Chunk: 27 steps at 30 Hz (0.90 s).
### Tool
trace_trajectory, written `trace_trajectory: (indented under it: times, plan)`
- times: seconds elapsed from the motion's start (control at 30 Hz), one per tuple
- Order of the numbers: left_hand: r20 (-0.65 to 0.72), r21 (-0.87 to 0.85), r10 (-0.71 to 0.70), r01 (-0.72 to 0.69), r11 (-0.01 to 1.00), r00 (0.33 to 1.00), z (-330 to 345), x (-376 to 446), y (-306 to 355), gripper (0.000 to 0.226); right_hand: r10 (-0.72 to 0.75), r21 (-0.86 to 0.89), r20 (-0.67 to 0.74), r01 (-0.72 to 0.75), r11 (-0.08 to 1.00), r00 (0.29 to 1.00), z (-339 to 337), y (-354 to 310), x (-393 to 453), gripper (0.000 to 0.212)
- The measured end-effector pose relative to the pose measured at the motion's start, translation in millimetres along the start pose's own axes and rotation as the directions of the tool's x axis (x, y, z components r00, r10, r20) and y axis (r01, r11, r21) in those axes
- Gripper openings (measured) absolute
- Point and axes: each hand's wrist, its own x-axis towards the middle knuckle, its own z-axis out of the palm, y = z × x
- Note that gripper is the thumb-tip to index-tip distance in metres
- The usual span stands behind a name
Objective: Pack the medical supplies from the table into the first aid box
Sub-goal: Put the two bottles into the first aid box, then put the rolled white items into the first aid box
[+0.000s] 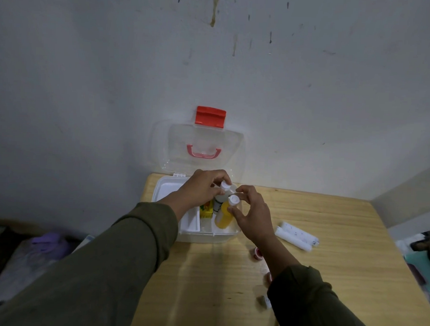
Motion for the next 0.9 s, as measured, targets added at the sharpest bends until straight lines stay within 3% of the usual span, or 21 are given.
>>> trace_trajectory:
  times: [0.43, 0.67, 0.9]
  plan:
    - [-0.061, -0.031, -0.024, 0.022, 0.999, 0.998, 6.0, -11.3, 3.4, 0.038, -0.02, 0.004, 0.021, 0.02, 1.0, 1.0, -11.0, 2.2, -7.5, 0.062]
    - [-0.264, 0.035, 0.086, -0.079, 0.996, 0.961, 8.6, -5.3, 39.2, 0.033, -0.014, -0.025, 0.0, 0.014, 1.0, 1.0, -64.2, 22.2, -17.5, 0.056]
    - [-0.4, -0.023, 0.152, -0.176, 0.984, 0.904, 59.5, 3.3, 93.2, 0.031, 0.057, -0.118, 0.151, -0.039, 0.992, 0.987, -139.8, 84.2, 1.0, 0.05]
